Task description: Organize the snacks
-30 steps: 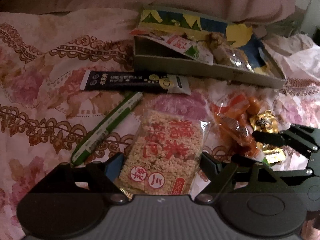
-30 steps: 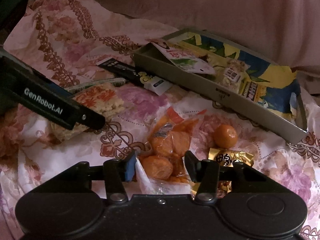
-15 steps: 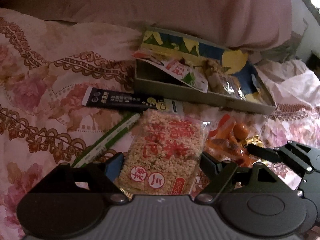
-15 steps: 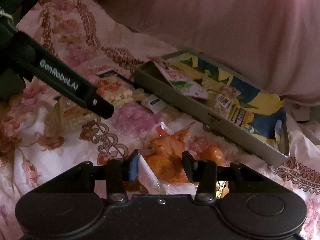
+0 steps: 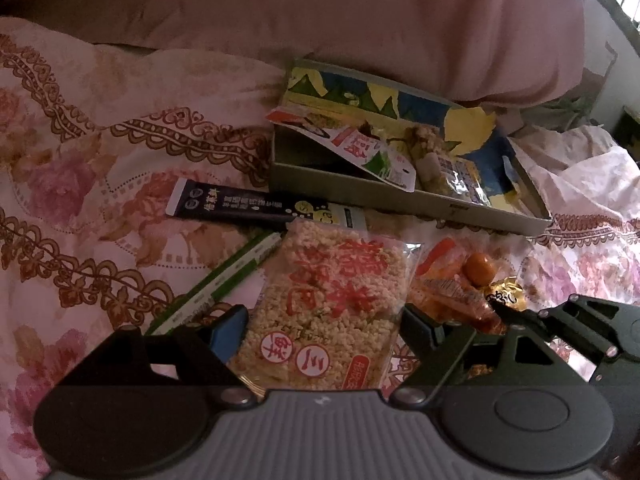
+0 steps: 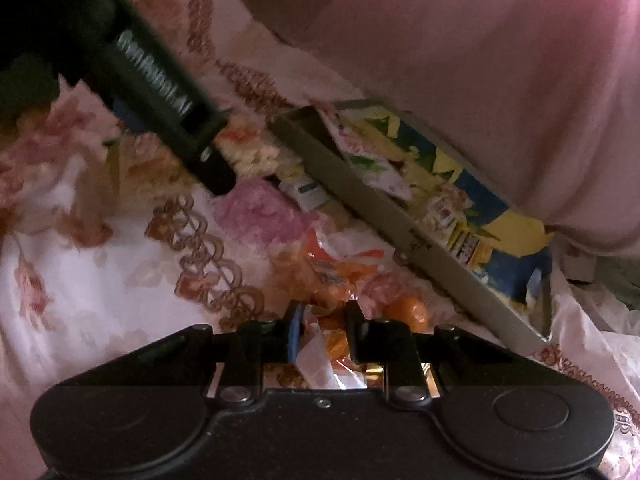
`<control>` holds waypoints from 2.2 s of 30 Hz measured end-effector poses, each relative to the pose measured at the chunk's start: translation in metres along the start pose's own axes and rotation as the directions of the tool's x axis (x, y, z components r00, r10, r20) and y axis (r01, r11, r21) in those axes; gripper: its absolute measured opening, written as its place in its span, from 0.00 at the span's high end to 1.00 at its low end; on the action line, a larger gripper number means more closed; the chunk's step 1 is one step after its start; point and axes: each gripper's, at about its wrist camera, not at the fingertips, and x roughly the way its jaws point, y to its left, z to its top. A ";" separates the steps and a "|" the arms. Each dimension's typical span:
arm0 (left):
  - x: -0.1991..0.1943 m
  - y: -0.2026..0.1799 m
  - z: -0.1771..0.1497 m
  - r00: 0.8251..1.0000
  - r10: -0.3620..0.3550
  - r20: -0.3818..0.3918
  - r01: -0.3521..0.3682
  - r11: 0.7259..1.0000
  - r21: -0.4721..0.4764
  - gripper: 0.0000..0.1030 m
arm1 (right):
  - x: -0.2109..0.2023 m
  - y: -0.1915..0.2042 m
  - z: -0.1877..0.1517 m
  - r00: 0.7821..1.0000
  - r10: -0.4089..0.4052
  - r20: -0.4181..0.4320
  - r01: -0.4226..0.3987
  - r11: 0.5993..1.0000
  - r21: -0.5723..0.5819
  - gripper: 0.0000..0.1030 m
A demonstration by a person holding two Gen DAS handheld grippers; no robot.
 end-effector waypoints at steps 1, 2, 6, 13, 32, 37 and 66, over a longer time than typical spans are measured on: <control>0.000 0.000 0.000 1.000 -0.001 0.001 0.001 1.000 0.000 0.18 | 0.000 0.000 0.000 1.000 -0.003 0.003 0.003 1.000 -0.008 0.77; -0.001 -0.001 0.000 1.000 -0.001 0.002 0.001 1.000 0.001 0.18 | -0.001 0.001 0.000 1.000 -0.008 0.007 0.008 1.000 -0.013 0.77; -0.003 -0.001 0.000 1.000 -0.002 0.013 0.002 1.000 0.000 0.18 | -0.003 0.005 0.000 0.998 -0.052 0.024 0.054 0.997 -0.059 0.77; -0.007 -0.001 0.001 0.999 -0.019 0.046 0.020 1.000 -0.019 0.18 | -0.006 0.032 -0.011 0.974 -0.191 0.122 0.221 0.921 -0.320 0.77; -0.005 -0.021 0.051 0.976 -0.040 0.214 0.044 0.999 -0.014 0.18 | -0.017 -0.040 0.020 0.913 -0.339 0.227 0.358 0.932 -0.047 0.77; 0.014 -0.028 0.079 0.967 -0.042 0.252 0.051 0.998 -0.031 0.18 | -0.002 -0.068 0.029 0.900 -0.374 0.224 0.380 0.925 0.016 0.77; 0.113 -0.043 0.115 0.960 0.045 0.277 -0.047 0.999 -0.002 0.18 | 0.091 -0.114 0.043 0.937 -0.339 0.079 0.323 0.931 0.169 0.76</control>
